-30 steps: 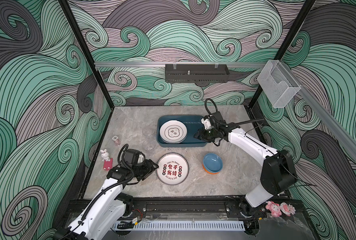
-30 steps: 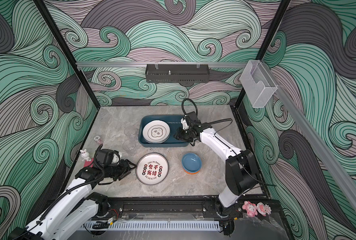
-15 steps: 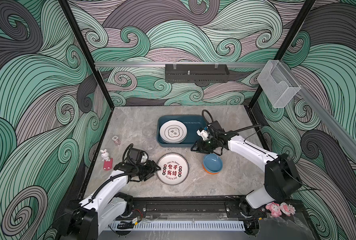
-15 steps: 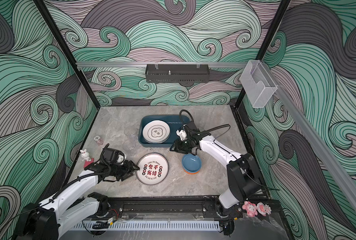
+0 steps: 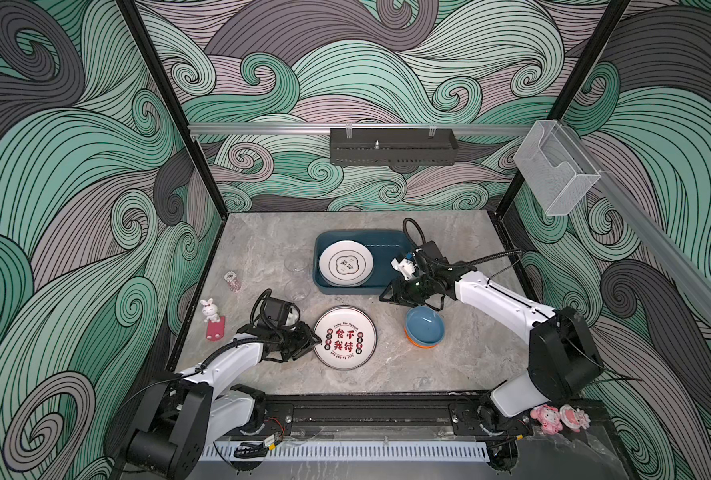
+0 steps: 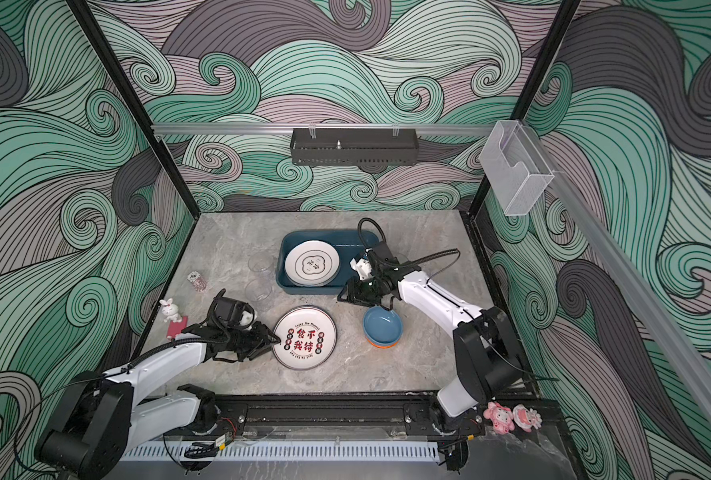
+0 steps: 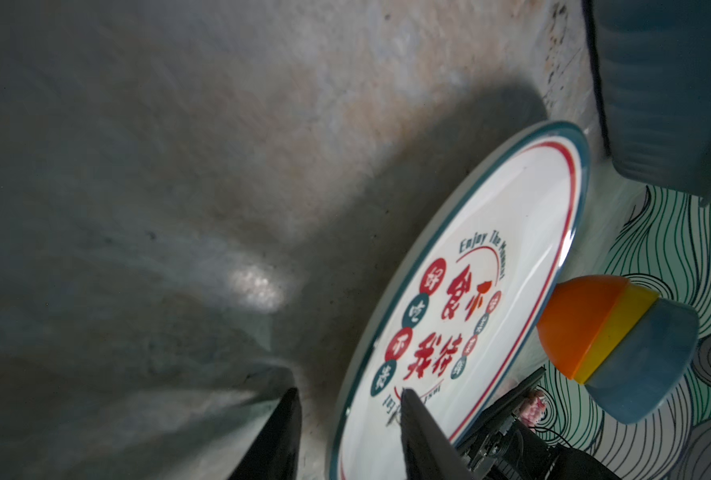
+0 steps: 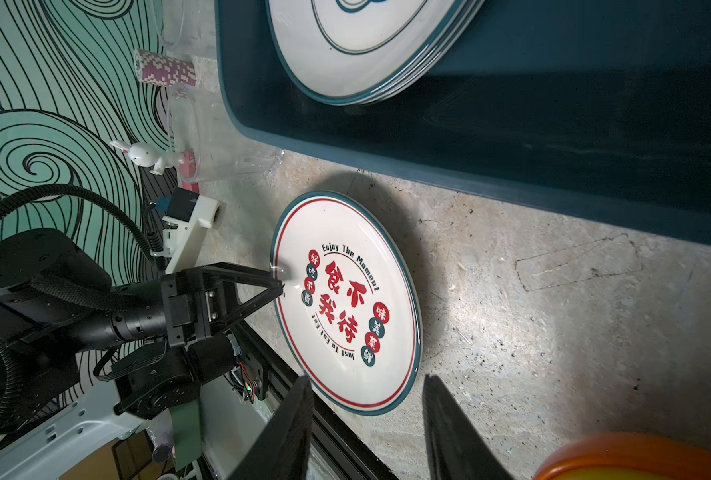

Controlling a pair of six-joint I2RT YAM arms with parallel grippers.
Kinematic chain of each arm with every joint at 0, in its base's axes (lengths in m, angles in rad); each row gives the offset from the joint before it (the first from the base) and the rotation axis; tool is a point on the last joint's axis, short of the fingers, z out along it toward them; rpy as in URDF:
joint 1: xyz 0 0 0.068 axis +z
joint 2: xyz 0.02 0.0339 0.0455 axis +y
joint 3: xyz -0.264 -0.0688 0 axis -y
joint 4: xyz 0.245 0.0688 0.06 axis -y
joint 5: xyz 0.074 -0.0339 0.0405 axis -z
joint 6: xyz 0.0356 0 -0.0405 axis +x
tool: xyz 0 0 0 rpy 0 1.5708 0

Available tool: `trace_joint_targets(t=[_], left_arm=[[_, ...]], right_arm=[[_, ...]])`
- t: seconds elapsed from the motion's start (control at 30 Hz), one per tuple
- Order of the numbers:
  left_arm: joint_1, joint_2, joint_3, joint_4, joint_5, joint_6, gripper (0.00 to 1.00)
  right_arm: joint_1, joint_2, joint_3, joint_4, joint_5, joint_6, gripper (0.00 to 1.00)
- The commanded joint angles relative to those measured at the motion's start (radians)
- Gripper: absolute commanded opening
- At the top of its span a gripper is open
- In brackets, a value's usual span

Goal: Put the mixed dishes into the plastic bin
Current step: 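Withdraw the right gripper from the bin toward the red-text plate, then grip the red-text plate rim with the right gripper while left tilts it up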

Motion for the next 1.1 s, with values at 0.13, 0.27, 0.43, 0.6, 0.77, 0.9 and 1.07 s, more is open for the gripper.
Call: trace_joint_targets(t=[0.13, 0.27, 0.43, 0.6, 0.77, 0.9, 1.07], left_arm=[[0.006, 0.078, -0.002, 0.084, 0.012, 0.018, 0.31], [0.006, 0.107, 0.001, 0.089, 0.019, 0.025, 0.23], [0.005, 0.095, 0.001, 0.082, 0.027, 0.033, 0.14], [0.005, 0.021, 0.003, 0.033, 0.025, 0.044, 0.07], [0.004, -0.114, 0.006, -0.054, 0.015, 0.048, 0.02], [0.004, -0.221, 0.013, -0.106, 0.010, 0.038, 0.00], [0.005, -0.303, 0.054, -0.164, 0.009, 0.019, 0.00]], right_arm=[[0.003, -0.006, 0.021, 0.002, -0.007, -0.019, 0.44], [0.003, -0.002, 0.020, 0.002, -0.002, -0.019, 0.44], [0.003, 0.002, 0.016, 0.003, 0.000, -0.017, 0.44], [0.004, 0.002, 0.014, 0.007, 0.003, -0.014, 0.44], [0.005, -0.001, 0.019, 0.013, -0.001, -0.006, 0.44], [0.008, -0.006, 0.026, 0.009, -0.003, -0.002, 0.44], [0.009, -0.012, 0.035, 0.007, -0.011, 0.004, 0.44]])
